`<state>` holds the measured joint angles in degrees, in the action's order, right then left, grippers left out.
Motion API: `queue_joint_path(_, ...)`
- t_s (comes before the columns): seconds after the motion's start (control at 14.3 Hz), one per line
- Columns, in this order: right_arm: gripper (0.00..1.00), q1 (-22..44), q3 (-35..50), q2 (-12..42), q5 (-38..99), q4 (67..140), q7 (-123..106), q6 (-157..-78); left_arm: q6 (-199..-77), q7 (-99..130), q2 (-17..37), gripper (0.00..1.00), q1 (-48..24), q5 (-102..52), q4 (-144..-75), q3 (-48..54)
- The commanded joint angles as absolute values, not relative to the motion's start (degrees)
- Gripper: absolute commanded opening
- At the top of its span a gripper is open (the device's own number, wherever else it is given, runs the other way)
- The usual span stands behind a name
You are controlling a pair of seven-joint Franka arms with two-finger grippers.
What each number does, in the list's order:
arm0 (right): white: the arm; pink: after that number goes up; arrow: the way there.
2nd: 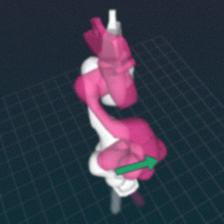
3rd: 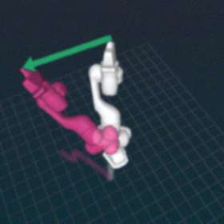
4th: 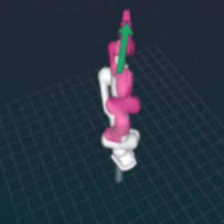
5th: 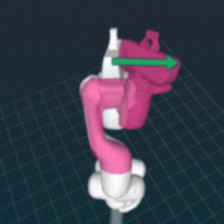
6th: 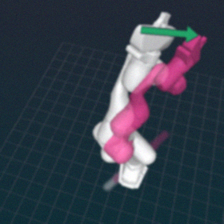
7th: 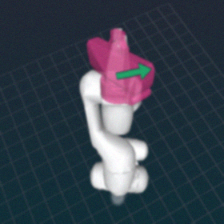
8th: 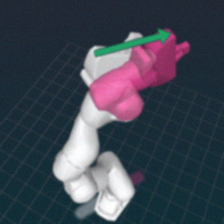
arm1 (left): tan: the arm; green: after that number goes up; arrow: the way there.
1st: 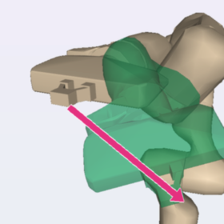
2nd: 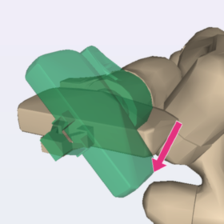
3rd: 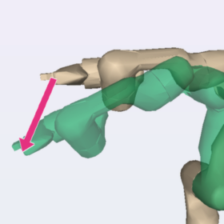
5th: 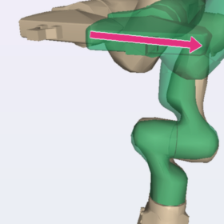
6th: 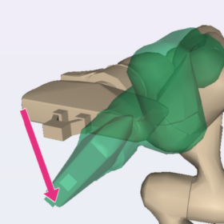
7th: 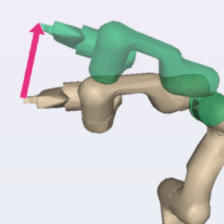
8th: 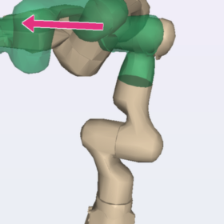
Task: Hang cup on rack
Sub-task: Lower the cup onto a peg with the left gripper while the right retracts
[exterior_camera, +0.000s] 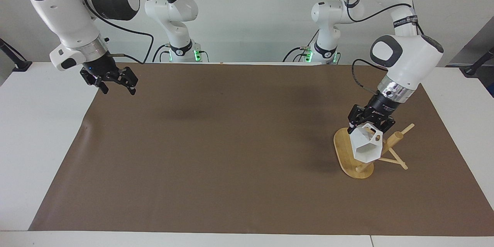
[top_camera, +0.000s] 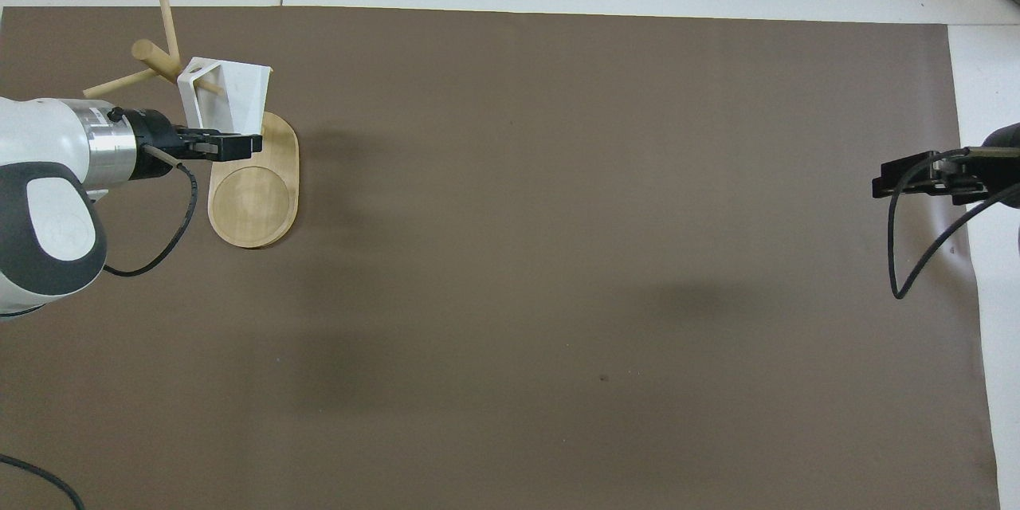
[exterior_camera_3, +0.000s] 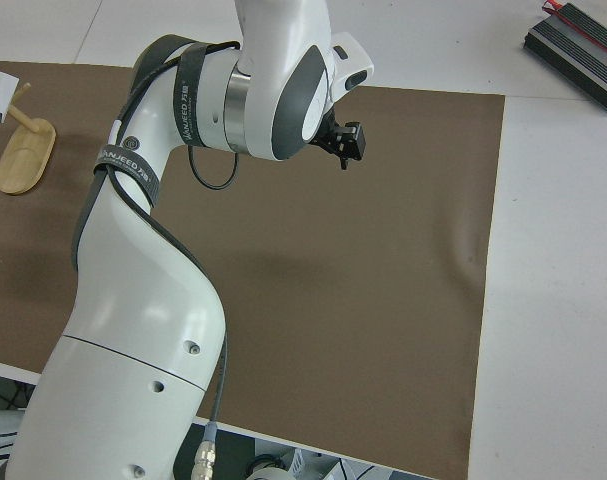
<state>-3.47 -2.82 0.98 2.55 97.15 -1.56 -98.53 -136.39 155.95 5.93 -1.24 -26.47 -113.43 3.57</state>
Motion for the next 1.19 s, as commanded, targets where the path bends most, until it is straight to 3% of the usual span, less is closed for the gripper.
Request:
queue_joint_path(0.0, 1.00, -3.8, -2.8, 0.4, 1.9, 94.8, -1.8, -94.7, -136.5, 159.4, 4.3, 0.00, -0.7, -26.4, -115.0, 4.0)
queue_joint_path(0.14, 1.00, -3.8, -2.8, 0.4, 1.9, 93.3, -1.8, -93.1, -136.4, 159.3, 4.3, 0.00, -0.8, -26.4, -115.0, 4.0)
queue_joint_path(0.21, 1.00, -3.8, -2.8, 0.4, 1.9, 93.3, -1.8, -92.8, -136.2, 159.3, 4.3, 0.05, -0.9, -26.4, -115.0, 4.0)
queue_joint_path(0.28, 1.00, -3.8, -2.7, 0.4, 1.9, 93.3, -1.8, -92.6, -136.1, 159.2, 4.3, 0.26, -0.9, -26.3, -115.0, 4.0)
queue_joint_path(0.91, 1.00, -3.6, -2.2, 0.4, -1.9, 93.2, -2.0, -92.3, -135.5, 158.8, 4.3, 0.52, -0.7, -26.3, -114.9, 4.0)
queue_joint_path(1.12, 1.00, -3.7, -2.2, 0.4, -2.3, 93.0, -2.1, -92.5, -134.7, 158.6, 4.3, 0.54, 0.4, -26.1, -114.6, 4.0)
